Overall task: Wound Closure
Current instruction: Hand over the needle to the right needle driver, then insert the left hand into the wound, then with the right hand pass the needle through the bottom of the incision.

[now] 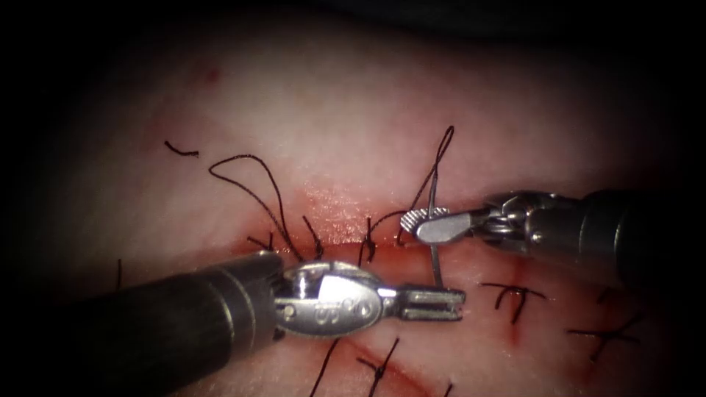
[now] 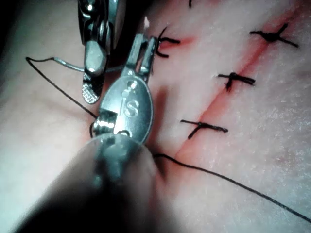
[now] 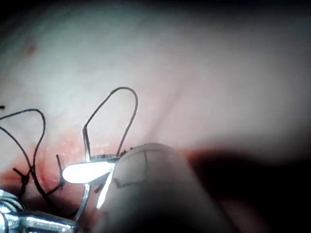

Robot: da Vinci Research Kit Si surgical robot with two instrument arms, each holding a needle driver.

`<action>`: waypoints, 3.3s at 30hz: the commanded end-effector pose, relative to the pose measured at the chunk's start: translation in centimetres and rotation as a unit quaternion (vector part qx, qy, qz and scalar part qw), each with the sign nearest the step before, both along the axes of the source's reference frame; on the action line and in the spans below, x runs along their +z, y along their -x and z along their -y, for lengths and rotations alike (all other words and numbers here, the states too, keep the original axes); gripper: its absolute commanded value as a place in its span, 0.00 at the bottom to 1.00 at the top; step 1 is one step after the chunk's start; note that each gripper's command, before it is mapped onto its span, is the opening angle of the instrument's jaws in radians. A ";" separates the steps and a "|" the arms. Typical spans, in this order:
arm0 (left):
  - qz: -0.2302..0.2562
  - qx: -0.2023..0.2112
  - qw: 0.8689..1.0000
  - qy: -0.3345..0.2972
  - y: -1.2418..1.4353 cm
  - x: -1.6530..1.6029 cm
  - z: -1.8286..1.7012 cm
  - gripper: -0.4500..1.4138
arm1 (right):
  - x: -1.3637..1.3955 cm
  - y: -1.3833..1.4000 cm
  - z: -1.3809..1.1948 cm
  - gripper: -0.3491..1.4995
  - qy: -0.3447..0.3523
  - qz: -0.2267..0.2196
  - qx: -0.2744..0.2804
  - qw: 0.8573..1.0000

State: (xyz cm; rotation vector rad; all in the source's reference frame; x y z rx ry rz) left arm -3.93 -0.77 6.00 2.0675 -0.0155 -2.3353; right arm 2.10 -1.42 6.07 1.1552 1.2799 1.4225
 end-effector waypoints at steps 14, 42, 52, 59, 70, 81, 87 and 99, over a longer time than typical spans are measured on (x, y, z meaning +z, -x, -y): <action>-0.008 0.021 1.000 0.006 0.09 0.07 0.07 0.00 | 0.09 -0.02 -0.13 0.00 0.051 0.063 -0.038 0.996; -0.192 -0.027 0.959 -0.206 -0.36 0.33 -0.39 0.00 | 0.18 0.22 -0.26 0.00 0.277 0.092 0.032 0.956; -0.330 0.003 0.912 -0.246 -0.22 1.08 -0.40 0.00 | 0.09 0.27 -0.29 0.00 0.391 0.108 0.044 0.913; -0.366 0.028 0.895 -0.253 -0.23 1.37 -0.41 0.00 | -0.04 0.27 -0.35 0.00 0.414 0.108 0.050 0.903; -0.402 0.057 0.875 -0.264 -0.19 1.71 -0.48 0.00 | -0.10 0.25 -0.31 0.00 0.448 0.109 0.054 0.886; -0.433 0.065 0.853 -0.283 -0.20 2.00 -0.58 0.00 | 0.14 0.17 -0.21 0.00 0.572 0.147 0.061 0.804; -0.451 0.079 0.840 -0.293 -0.19 2.01 -0.49 0.00 | 0.28 0.11 -0.31 0.00 0.632 0.166 0.059 0.754; -0.448 0.101 0.827 -0.325 -0.16 1.91 -0.31 0.30 | 0.50 0.02 -0.25 0.00 0.691 0.182 0.035 0.699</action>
